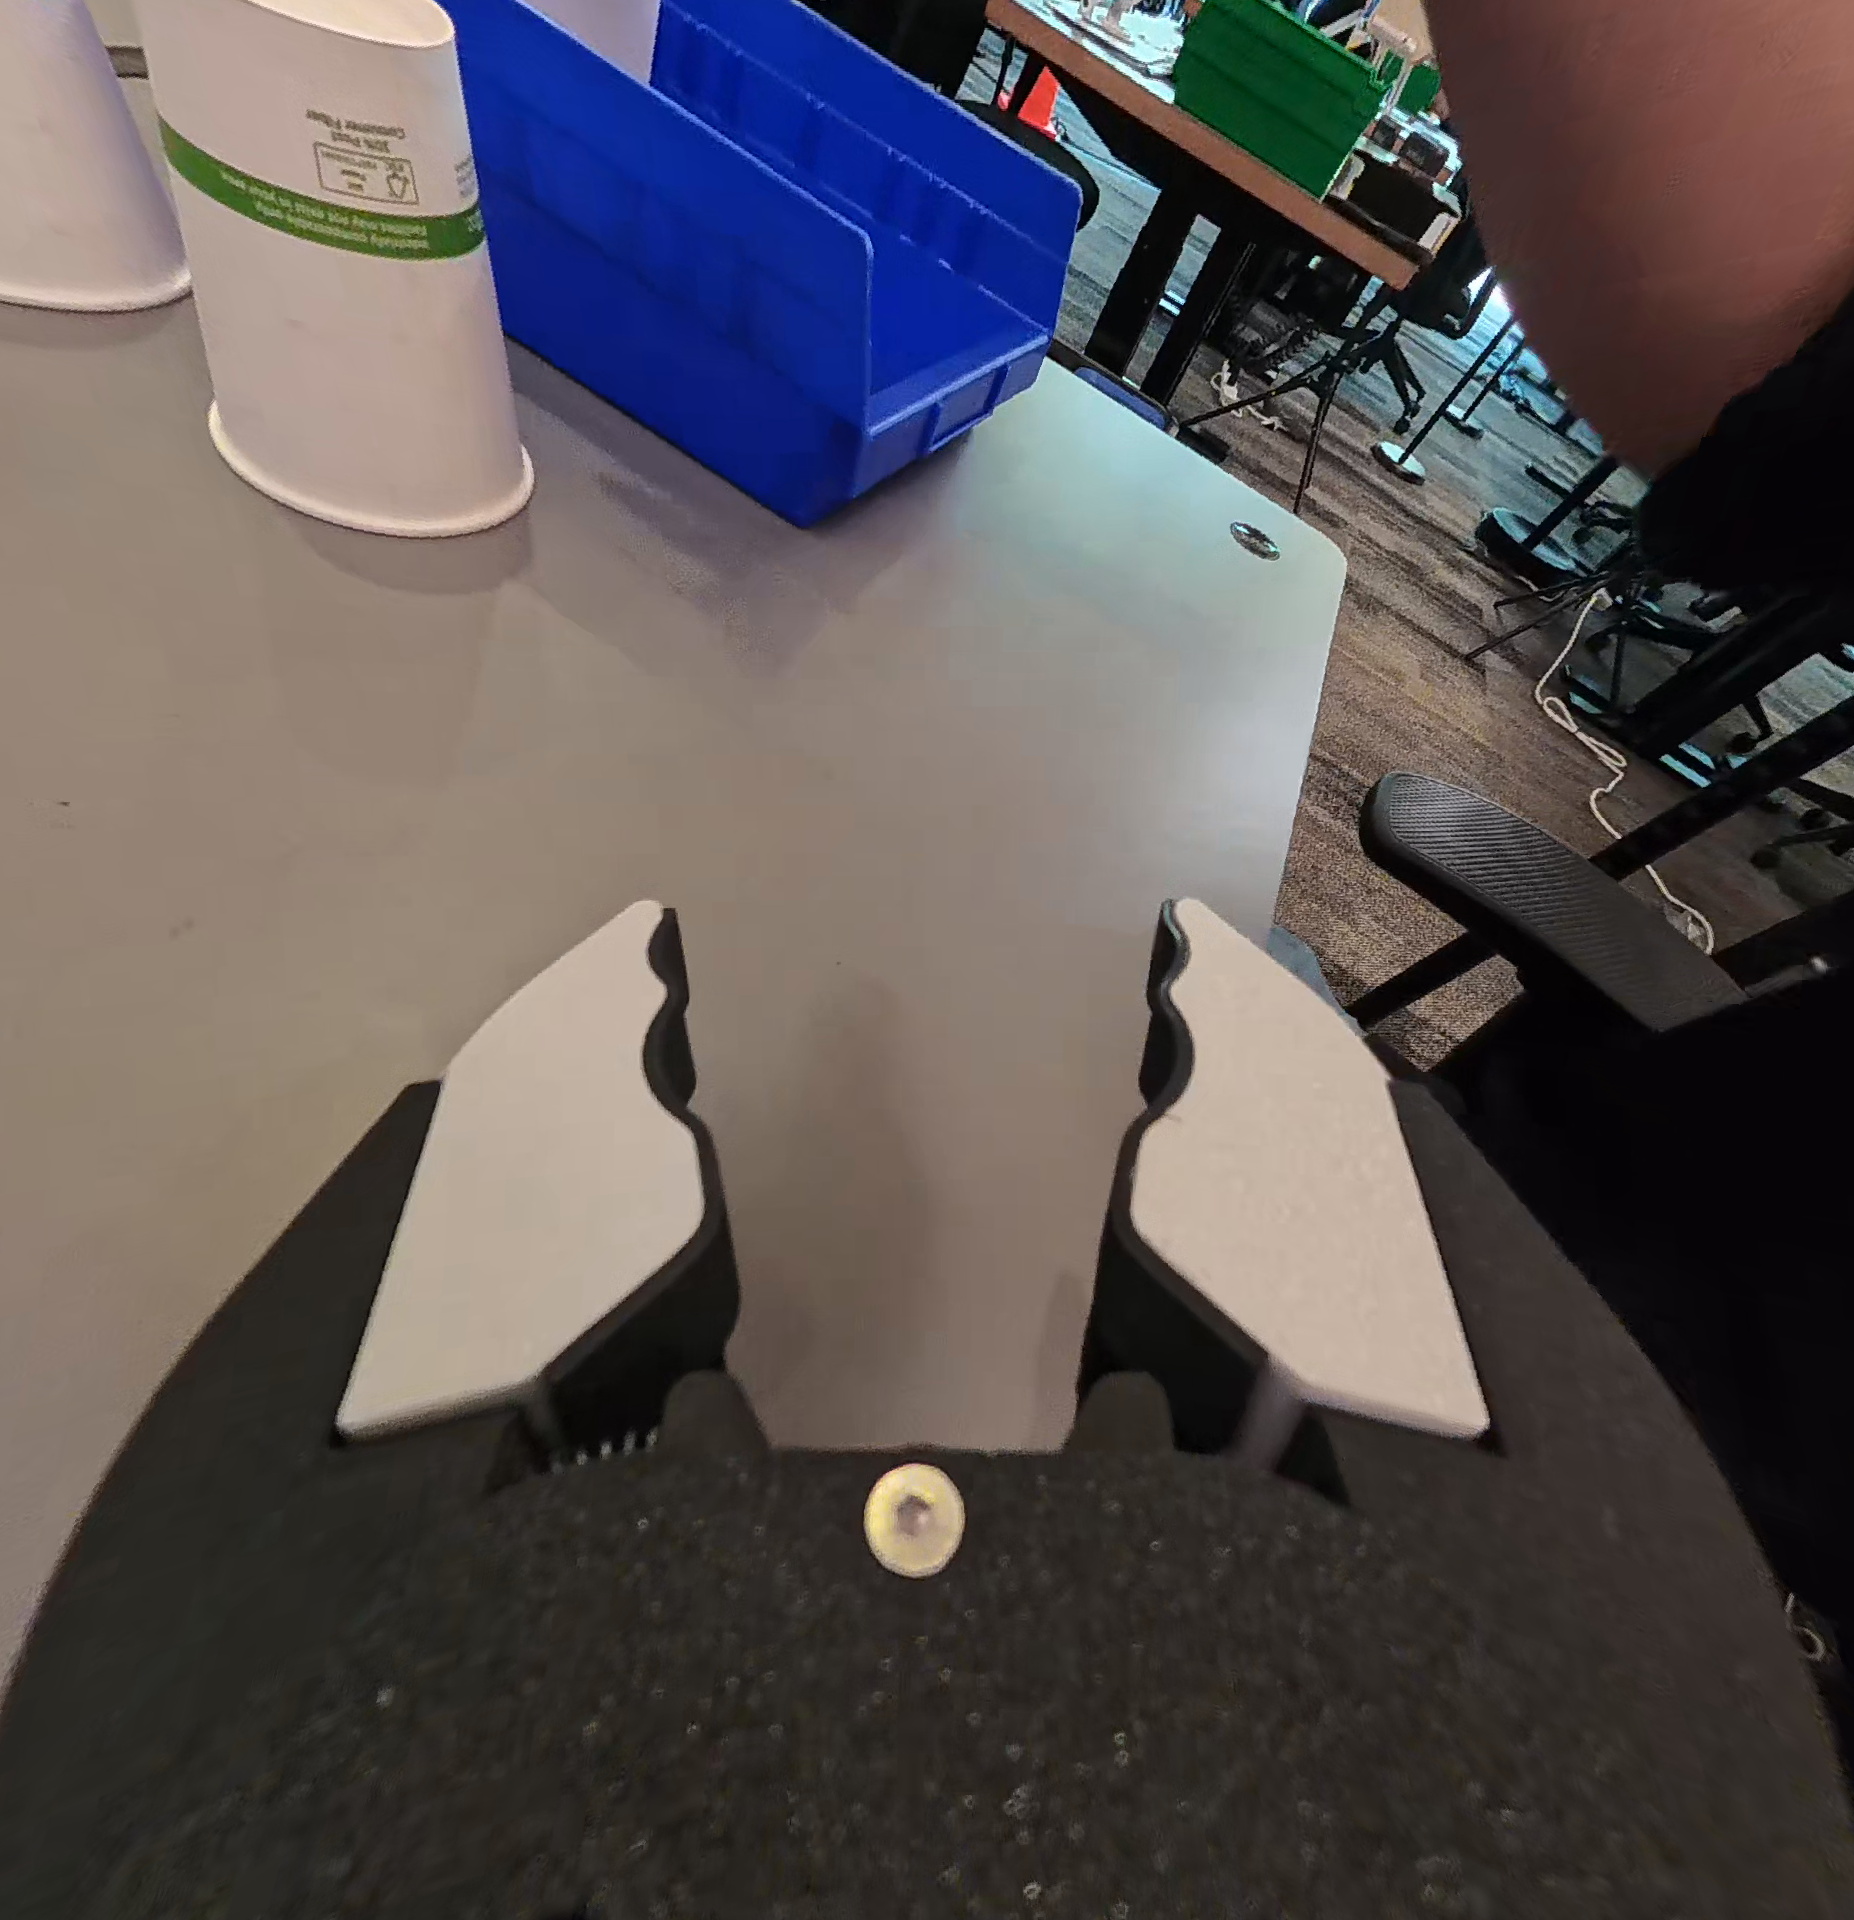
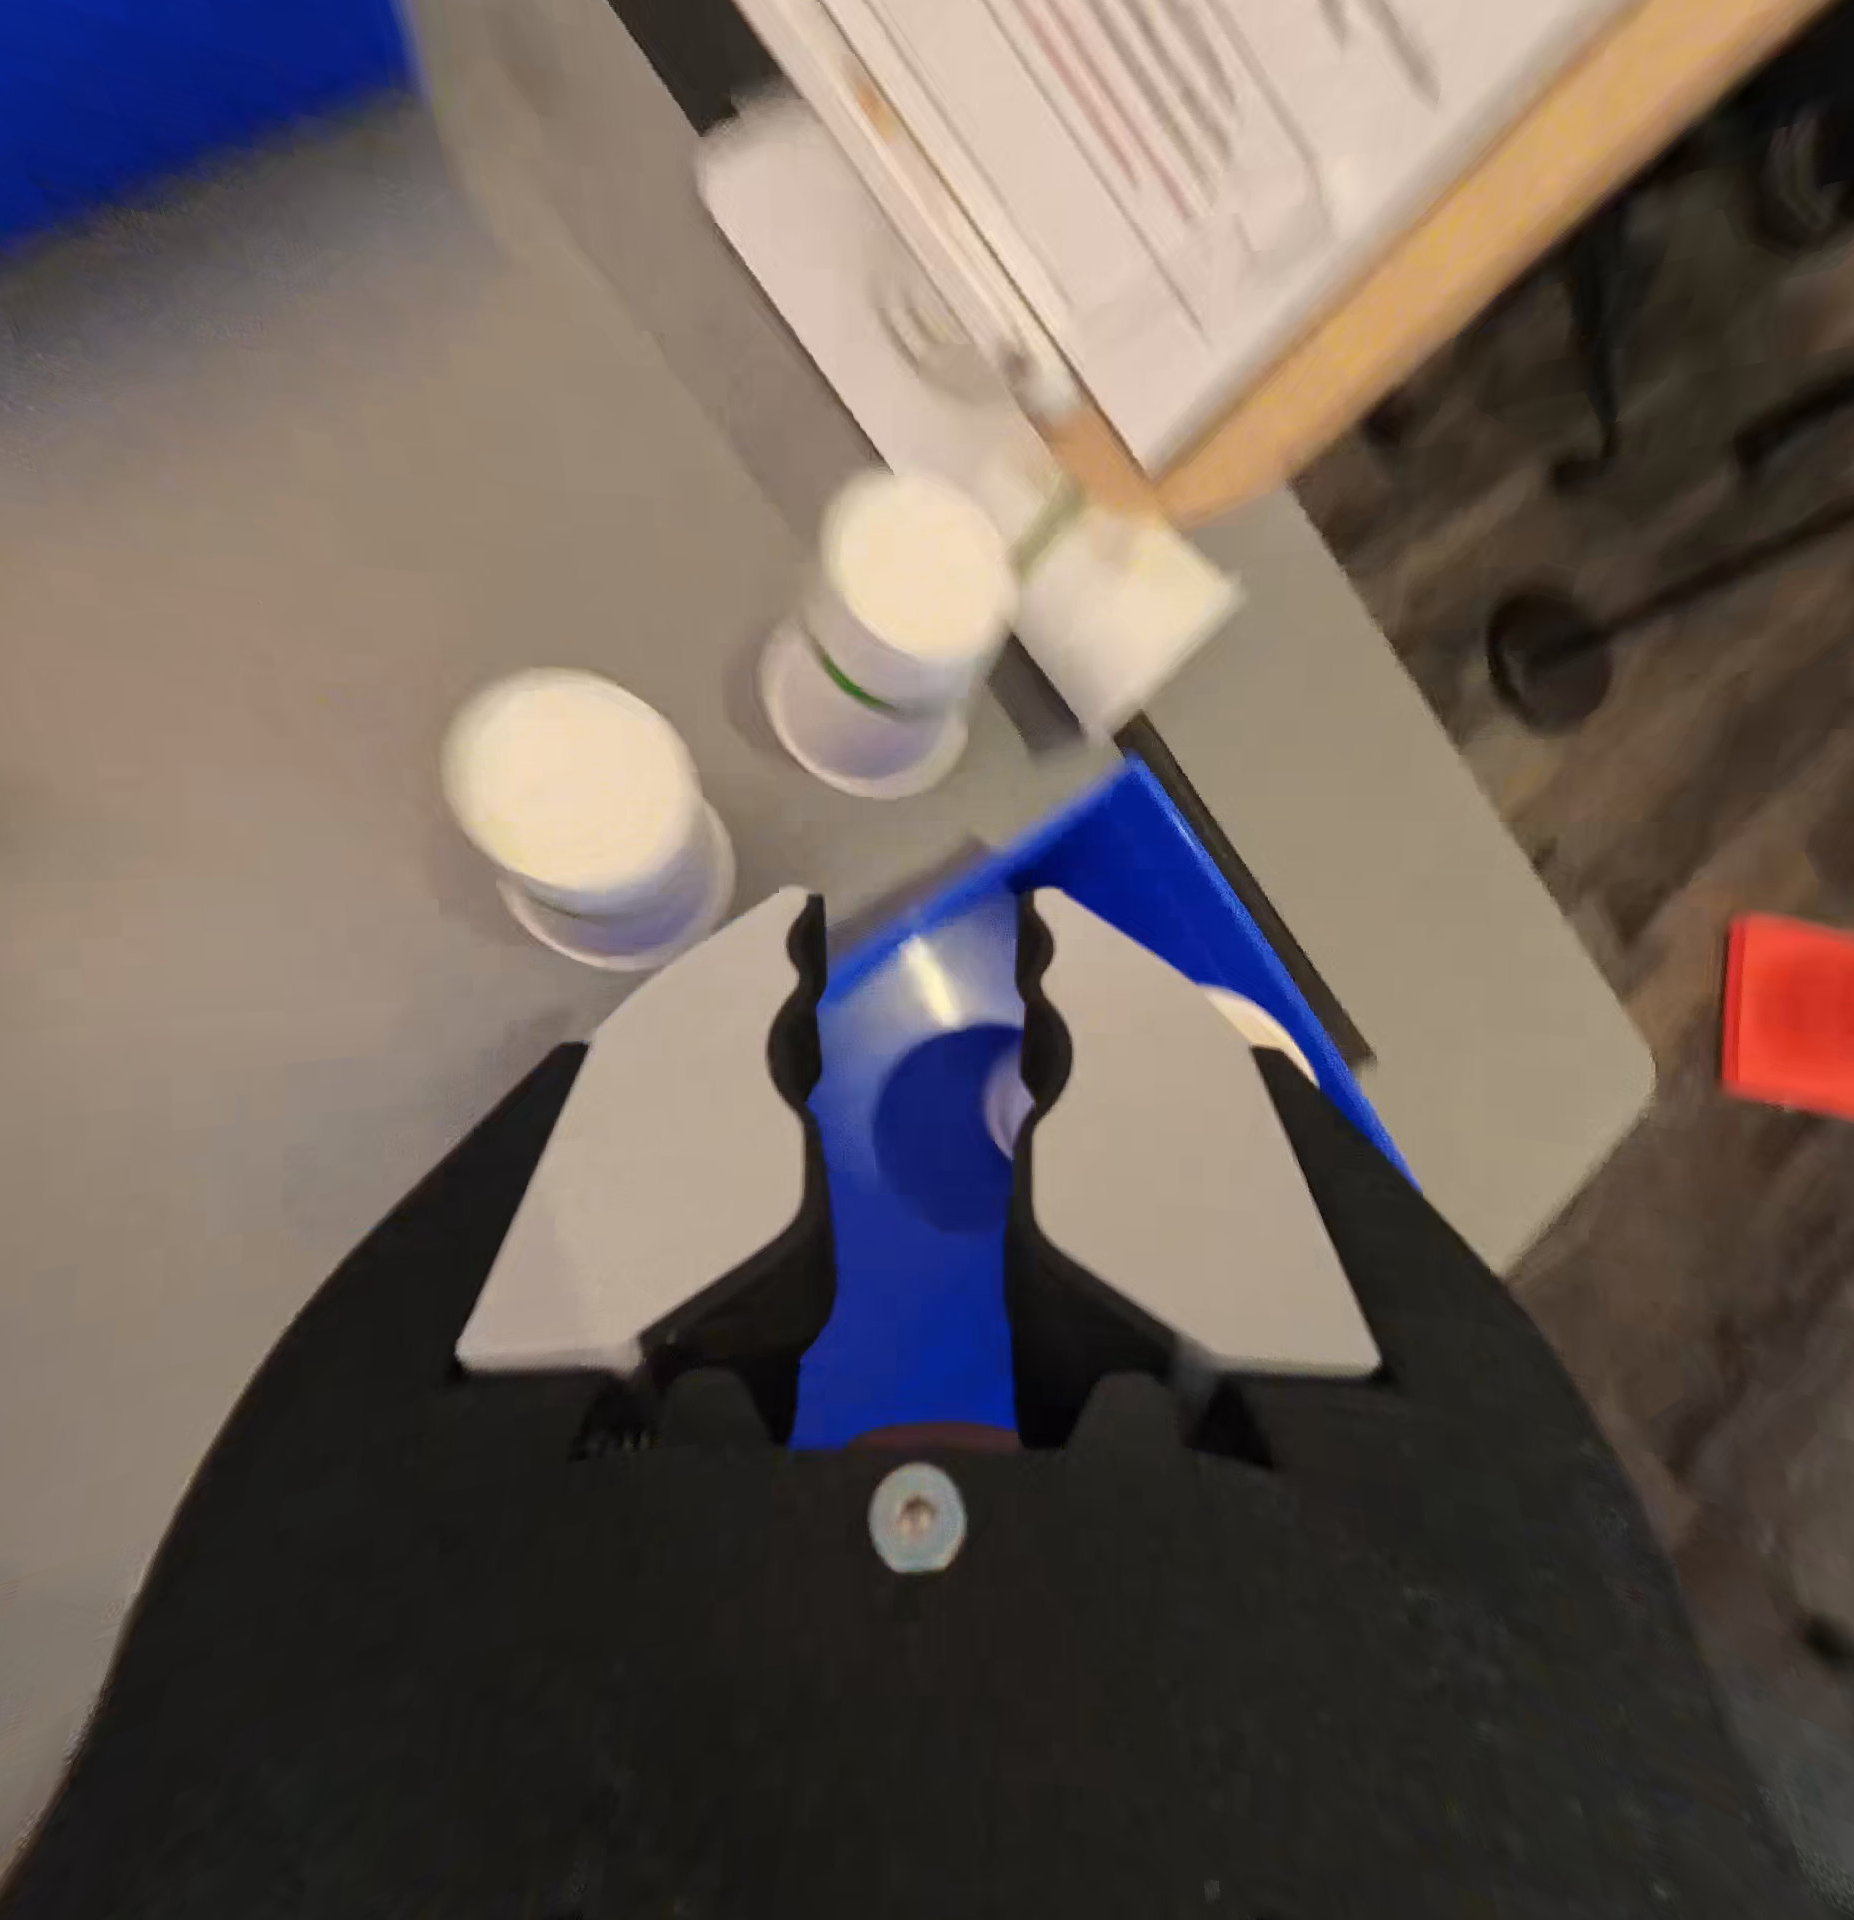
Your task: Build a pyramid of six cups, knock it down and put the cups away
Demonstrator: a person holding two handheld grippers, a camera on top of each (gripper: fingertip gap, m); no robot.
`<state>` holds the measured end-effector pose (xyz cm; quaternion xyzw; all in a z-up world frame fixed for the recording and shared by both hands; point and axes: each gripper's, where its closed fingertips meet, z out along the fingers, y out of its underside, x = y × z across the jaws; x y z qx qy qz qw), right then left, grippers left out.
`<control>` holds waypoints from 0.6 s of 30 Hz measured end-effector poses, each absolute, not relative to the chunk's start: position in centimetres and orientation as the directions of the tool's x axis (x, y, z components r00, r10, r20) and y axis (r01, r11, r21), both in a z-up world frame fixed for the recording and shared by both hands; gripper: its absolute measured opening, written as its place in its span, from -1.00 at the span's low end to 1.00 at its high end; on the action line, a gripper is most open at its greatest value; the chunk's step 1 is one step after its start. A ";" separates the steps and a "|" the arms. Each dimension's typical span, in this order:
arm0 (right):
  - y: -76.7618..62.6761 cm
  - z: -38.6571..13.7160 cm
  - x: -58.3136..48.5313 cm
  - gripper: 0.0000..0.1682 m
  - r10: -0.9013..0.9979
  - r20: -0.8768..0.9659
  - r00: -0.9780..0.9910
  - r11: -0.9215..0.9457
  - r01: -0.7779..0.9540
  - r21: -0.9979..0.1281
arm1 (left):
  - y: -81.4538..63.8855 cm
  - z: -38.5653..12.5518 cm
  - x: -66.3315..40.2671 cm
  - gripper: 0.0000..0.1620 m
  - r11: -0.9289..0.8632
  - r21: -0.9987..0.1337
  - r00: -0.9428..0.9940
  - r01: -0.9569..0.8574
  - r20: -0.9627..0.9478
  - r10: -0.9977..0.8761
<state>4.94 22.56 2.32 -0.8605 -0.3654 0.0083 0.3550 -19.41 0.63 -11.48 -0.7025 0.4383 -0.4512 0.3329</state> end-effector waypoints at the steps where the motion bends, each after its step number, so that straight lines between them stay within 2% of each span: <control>1: 21.5 2.9 2.5 -0.58 0.673 0.244 0.698 -0.427 0.637 -0.642 | 0.7 -11.6 -19.4 0.04 -0.395 -0.863 0.210 -0.316 0.342 -0.916; 3: 19.8 1.8 -1.0 -0.49 0.747 0.270 0.608 -0.371 0.718 -0.589 | 0.7 -11.8 -19.3 0.04 -0.400 -0.857 0.207 -0.325 0.348 -0.914; 6: 19.1 -2.6 -3.3 -0.14 0.823 0.316 0.472 -0.356 0.862 -0.360 | 0.6 -12.1 -19.2 0.04 -0.405 -0.851 0.206 -0.335 0.353 -0.913; 9: 19.5 -6.7 -4.9 0.01 0.882 0.237 0.407 -0.359 0.907 -0.222 | 0.5 -12.3 -19.2 0.04 -0.389 -0.853 0.206 -0.348 0.335 -0.919; 13: 21.5 -9.8 -3.9 0.10 0.896 0.199 0.397 -0.392 0.918 -0.064 | 0.7 -12.5 -19.5 0.05 -0.374 -0.855 0.216 -0.360 0.314 -0.925; 16: 21.9 -10.8 -3.5 0.08 0.901 0.153 0.405 -0.404 0.914 -0.037 | 1.0 -12.5 -19.8 0.05 -0.383 -0.852 0.221 -0.357 0.322 -0.921; 18: 22.0 -11.4 -3.3 -0.02 0.906 0.145 0.398 -0.399 0.917 -0.021 | 1.1 -12.5 -20.0 0.05 -0.390 -0.851 0.224 -0.352 0.328 -0.918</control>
